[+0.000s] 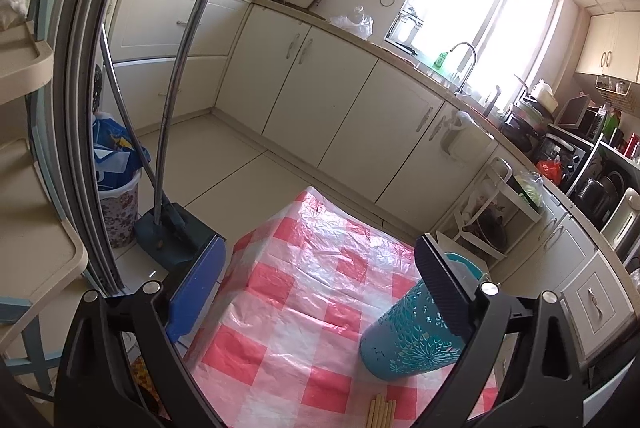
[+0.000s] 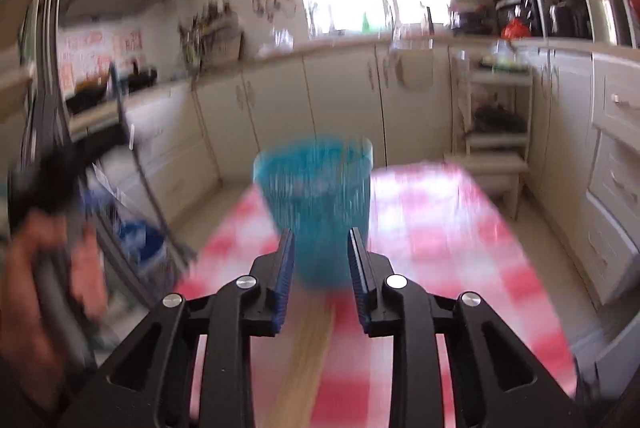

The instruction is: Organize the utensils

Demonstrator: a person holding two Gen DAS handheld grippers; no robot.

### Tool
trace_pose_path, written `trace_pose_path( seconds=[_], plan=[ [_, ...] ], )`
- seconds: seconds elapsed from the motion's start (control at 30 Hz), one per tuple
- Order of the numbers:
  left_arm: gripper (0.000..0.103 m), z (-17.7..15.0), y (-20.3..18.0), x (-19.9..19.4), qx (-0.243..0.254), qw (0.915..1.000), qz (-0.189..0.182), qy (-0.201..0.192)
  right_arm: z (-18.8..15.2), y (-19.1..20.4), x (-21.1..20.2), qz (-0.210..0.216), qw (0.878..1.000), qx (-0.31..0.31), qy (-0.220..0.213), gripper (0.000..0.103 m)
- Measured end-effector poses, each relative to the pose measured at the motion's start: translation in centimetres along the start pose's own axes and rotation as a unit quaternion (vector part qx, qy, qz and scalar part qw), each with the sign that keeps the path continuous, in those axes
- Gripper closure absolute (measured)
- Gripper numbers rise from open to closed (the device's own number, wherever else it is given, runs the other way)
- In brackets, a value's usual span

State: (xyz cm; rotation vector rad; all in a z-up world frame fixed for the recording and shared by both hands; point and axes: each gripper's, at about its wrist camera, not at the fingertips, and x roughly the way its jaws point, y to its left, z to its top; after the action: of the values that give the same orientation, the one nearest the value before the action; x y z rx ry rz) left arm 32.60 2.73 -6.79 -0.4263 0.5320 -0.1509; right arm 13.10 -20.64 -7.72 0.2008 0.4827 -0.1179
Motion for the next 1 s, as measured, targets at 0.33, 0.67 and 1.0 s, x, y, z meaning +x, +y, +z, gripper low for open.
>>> trace_pose_path(
  seconds=[0.33,0.67,1.0],
  plan=[
    [0.009,-2.4,-0.2,-1.4,0.04,0.9991,0.004,0.014,-7.1,-1.4,7.6,-0.013,0.981,0.024,0.191,0.082],
    [0.009,-4.6,-0.7,1.1,0.117,0.9885,0.025,0.093,-6.1,-0.7,11.2,-0.024,0.979,0.008,0.203,0.082],
    [0.009,-8.7,-3.0,3.3,0.194,0.9681,0.02,0.158,-5.8,-0.8,11.4,0.002,0.978,0.014,0.207,0.082]
  ],
)
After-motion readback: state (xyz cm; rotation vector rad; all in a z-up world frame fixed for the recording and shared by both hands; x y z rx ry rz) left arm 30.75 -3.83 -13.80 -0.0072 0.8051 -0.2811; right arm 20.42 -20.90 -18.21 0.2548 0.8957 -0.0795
